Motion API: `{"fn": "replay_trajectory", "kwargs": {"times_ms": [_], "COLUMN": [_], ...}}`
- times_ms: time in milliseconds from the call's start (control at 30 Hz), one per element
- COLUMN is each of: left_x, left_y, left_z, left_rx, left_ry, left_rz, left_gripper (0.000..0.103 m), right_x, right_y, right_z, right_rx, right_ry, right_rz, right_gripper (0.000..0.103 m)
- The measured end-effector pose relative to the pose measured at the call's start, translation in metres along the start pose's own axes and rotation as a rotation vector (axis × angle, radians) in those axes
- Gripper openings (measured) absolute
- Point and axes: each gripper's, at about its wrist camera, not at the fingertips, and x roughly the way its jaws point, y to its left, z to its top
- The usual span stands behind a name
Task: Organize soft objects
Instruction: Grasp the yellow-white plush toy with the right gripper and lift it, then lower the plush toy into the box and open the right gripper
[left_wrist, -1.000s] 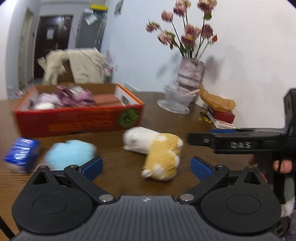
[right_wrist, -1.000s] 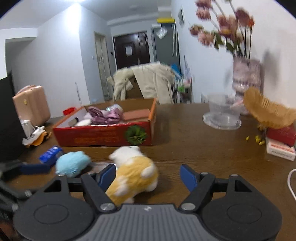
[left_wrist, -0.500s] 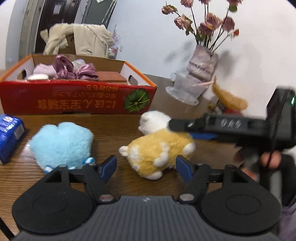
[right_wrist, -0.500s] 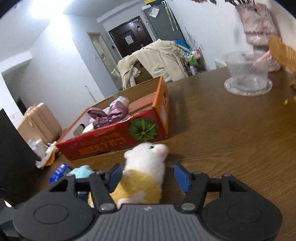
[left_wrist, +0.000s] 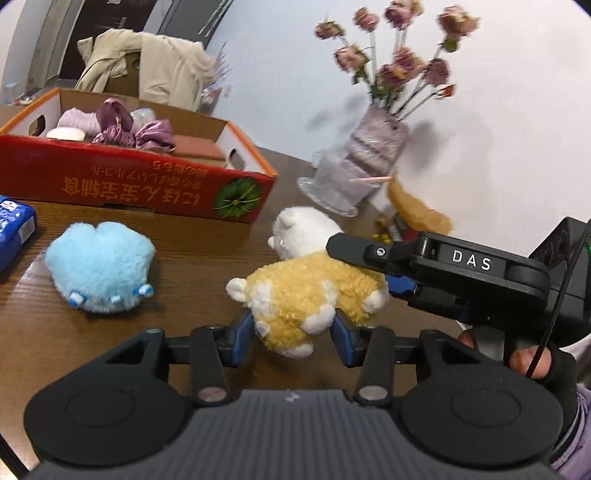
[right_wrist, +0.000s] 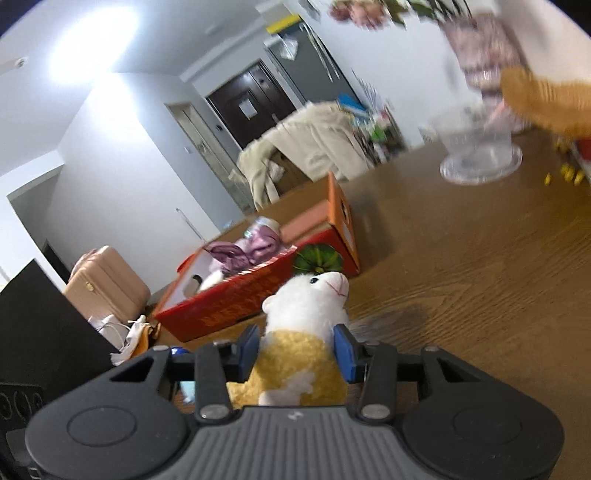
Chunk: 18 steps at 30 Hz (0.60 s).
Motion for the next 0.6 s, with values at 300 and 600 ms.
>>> {"fn": "replay_trajectory", "kwargs": {"times_ms": [300, 600], "left_x": [-0.04, -0.002], "left_y": [-0.011, 0.017], "left_z": [0.005, 0.105], "left_rx": [0.031, 0.013], "left_ry": [-0.055, -0.103], "left_rz": [-0.009, 0.006], "left_gripper": [0.045, 0.045], "right_x": [-0.033, 0.032], "right_y": [0.033, 0.05], "right_z": [-0.004, 0.088], "right_rx": [-0.026, -0.08], "right_ry": [-0.059, -0.099], "right_rz": [0.007, 0.039], "right_gripper": [0.042, 0.042]}}
